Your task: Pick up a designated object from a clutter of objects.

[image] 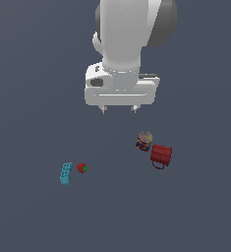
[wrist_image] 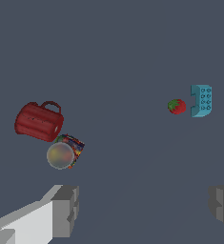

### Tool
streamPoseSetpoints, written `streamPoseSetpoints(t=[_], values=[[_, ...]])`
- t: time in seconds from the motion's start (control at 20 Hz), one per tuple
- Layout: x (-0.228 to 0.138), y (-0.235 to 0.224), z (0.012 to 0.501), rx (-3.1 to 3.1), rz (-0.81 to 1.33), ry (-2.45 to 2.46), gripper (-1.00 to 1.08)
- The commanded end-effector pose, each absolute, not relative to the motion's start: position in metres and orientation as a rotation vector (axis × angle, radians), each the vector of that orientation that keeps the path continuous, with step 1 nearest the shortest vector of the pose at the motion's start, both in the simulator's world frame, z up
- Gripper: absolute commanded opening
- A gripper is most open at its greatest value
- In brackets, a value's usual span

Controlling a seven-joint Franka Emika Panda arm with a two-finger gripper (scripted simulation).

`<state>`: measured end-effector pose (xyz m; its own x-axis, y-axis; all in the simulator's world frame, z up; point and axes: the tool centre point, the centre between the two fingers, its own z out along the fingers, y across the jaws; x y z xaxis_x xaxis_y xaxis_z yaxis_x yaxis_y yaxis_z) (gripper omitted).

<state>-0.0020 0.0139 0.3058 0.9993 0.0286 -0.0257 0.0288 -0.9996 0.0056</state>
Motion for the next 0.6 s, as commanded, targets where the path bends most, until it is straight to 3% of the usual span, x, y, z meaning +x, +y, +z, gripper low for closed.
streamPoseSetpoints(t=[0.0, 0.55], values=[[-0.002, 0.014, 0.306, 3.135, -0.04, 0.045, 1.0], [0.006, -0.002, 0.324, 3.114, 0.032, -0.001, 1.0]])
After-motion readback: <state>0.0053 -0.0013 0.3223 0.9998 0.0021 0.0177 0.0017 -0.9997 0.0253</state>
